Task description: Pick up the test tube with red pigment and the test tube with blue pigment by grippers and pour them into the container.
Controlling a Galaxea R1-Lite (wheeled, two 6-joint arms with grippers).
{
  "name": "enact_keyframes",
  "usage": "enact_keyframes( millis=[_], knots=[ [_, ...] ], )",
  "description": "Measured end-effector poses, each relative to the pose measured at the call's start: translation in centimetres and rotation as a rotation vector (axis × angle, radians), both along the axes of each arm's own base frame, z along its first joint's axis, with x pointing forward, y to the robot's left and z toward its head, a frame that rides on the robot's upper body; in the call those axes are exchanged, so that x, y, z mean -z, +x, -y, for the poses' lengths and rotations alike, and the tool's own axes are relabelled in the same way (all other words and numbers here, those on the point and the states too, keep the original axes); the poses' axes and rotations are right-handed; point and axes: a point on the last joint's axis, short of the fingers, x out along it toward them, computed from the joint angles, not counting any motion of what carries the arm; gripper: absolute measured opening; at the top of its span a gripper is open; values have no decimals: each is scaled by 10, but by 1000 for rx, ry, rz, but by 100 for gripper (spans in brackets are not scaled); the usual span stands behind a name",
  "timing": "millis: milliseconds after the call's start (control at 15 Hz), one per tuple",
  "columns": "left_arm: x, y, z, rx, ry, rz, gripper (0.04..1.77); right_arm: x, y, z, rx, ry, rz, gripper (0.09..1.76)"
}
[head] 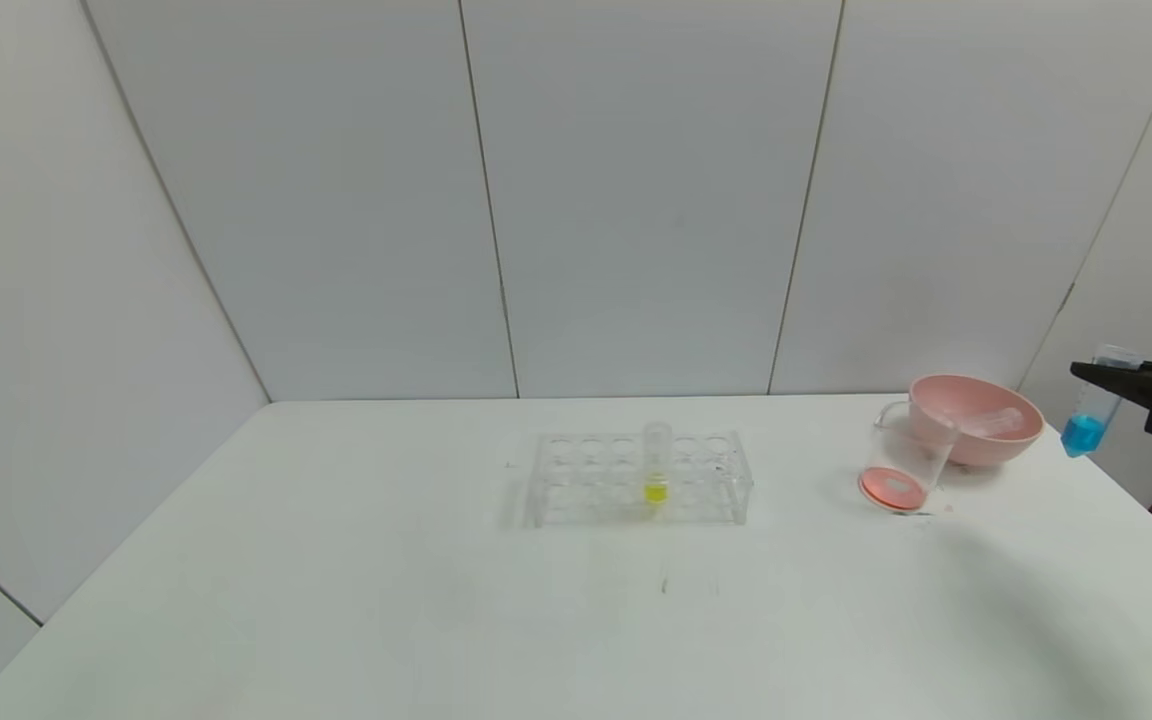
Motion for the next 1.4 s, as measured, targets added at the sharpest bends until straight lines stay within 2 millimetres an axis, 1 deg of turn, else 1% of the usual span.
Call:
enact_keyframes(
  millis=[200, 467, 733, 933, 1067, 1267, 1400],
  knots=[
    [0, 0, 0, 0, 0, 0, 176, -5, 20, -4, -74, -97, -46, 51],
    [0, 0, 0, 0, 0, 0, 176, -8, 36, -15, -192, -204, -141, 51],
    [0, 0, 0, 0, 0, 0, 176, -26, 48, -27, -281, -260, -199, 51],
    [0, 0, 0, 0, 0, 0, 176, -39, 61, -39, -271, -336, -242, 51],
    [0, 0, 0, 0, 0, 0, 176, -44, 70, -46, -267, -381, -279, 51],
    [0, 0, 0, 0, 0, 0, 176, -46, 82, -50, -248, -456, -342, 51],
    [0, 0, 0, 0, 0, 0, 176, -45, 88, -52, -268, -479, -372, 51]
  ],
)
